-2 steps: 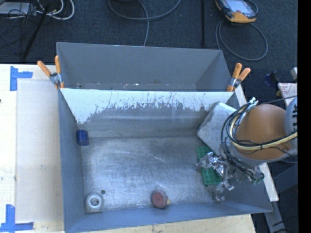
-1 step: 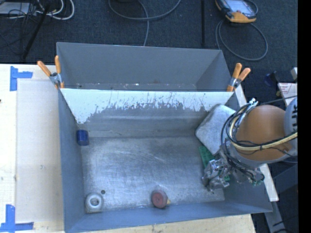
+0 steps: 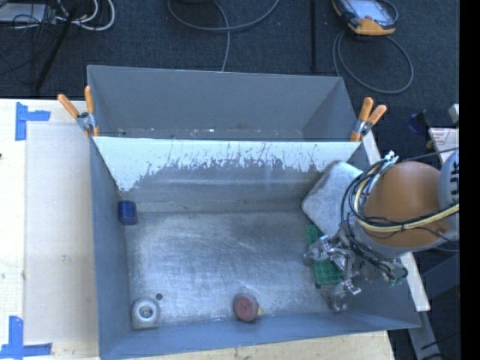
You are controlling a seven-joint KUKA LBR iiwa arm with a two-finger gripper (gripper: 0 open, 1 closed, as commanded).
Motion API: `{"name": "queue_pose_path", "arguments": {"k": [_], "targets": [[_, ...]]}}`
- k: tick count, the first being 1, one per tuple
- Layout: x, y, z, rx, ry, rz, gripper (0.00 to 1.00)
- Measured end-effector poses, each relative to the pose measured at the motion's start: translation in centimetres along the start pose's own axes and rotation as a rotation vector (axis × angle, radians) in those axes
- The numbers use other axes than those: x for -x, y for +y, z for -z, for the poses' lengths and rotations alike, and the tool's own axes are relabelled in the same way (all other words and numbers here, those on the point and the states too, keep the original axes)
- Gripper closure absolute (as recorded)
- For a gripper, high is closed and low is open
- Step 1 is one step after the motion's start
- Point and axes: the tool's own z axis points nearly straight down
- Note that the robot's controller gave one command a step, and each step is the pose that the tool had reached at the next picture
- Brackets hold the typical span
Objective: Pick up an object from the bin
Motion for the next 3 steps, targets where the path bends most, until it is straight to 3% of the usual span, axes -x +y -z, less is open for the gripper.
{"name": "queue_pose_path", "arguments": {"k": [1, 2, 3], "targets": [[-0.17, -0.03, 0.05, 0.002, 0.008, -0.002, 1.00], [-0.01, -0.05, 0.00, -0.001, 0.000, -0.002, 0.00], [-0.17, -0.06, 0.05, 0.001, 0.007, -0.003, 1.00]]}}
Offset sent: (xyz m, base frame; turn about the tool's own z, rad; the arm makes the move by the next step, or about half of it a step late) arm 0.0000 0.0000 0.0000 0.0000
